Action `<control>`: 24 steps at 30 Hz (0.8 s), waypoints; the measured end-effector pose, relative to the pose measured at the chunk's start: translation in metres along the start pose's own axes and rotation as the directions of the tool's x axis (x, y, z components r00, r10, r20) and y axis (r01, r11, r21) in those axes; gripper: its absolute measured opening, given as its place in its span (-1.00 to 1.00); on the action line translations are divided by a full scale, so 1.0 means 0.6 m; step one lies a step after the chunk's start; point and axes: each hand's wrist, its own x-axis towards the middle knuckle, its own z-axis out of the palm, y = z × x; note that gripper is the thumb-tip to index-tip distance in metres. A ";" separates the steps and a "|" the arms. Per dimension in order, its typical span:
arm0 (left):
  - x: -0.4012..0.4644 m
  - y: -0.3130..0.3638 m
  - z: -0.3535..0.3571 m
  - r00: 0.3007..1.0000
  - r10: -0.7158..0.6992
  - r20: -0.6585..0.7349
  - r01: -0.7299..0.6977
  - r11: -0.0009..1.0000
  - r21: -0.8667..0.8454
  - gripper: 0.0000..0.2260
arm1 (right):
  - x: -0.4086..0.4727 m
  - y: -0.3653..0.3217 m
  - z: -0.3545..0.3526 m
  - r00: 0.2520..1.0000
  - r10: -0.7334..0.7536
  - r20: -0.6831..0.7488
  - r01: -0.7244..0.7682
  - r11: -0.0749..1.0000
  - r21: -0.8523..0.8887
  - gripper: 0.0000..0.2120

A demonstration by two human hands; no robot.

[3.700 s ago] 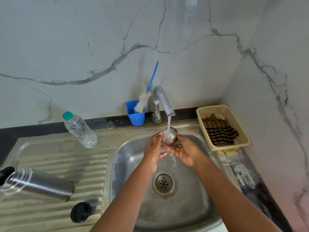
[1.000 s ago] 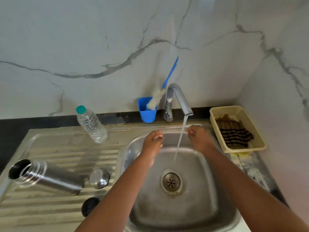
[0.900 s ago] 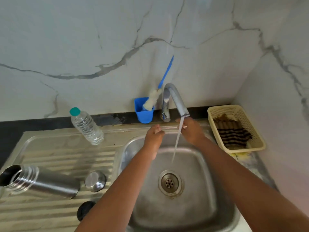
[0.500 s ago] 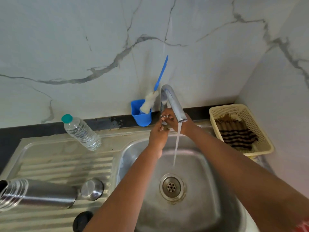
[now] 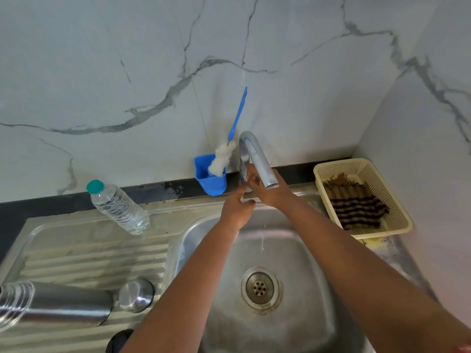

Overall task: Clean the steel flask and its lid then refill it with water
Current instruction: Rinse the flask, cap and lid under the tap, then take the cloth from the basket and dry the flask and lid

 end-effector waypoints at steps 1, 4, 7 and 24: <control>0.002 0.000 -0.001 1.000 0.004 0.004 -0.004 1.000 0.023 -0.53 | 0.002 -0.001 0.000 1.000 -0.007 0.003 0.007 1.000 -0.016 -0.82; 0.001 0.004 -0.005 0.999 0.020 0.025 -0.023 0.994 0.106 -0.50 | 0.006 -0.011 0.009 1.000 0.003 0.027 0.001 0.987 -0.161 -0.84; -0.018 0.015 -0.005 0.998 0.018 0.052 -0.023 0.996 0.087 -0.46 | 0.004 -0.017 0.008 0.996 0.087 0.003 -0.085 0.979 -0.183 -0.80; -0.235 -0.033 0.050 0.722 0.675 -0.148 -0.591 0.715 0.373 -0.54 | -0.277 0.112 -0.015 0.935 -0.237 -0.265 0.120 0.912 -0.391 -0.66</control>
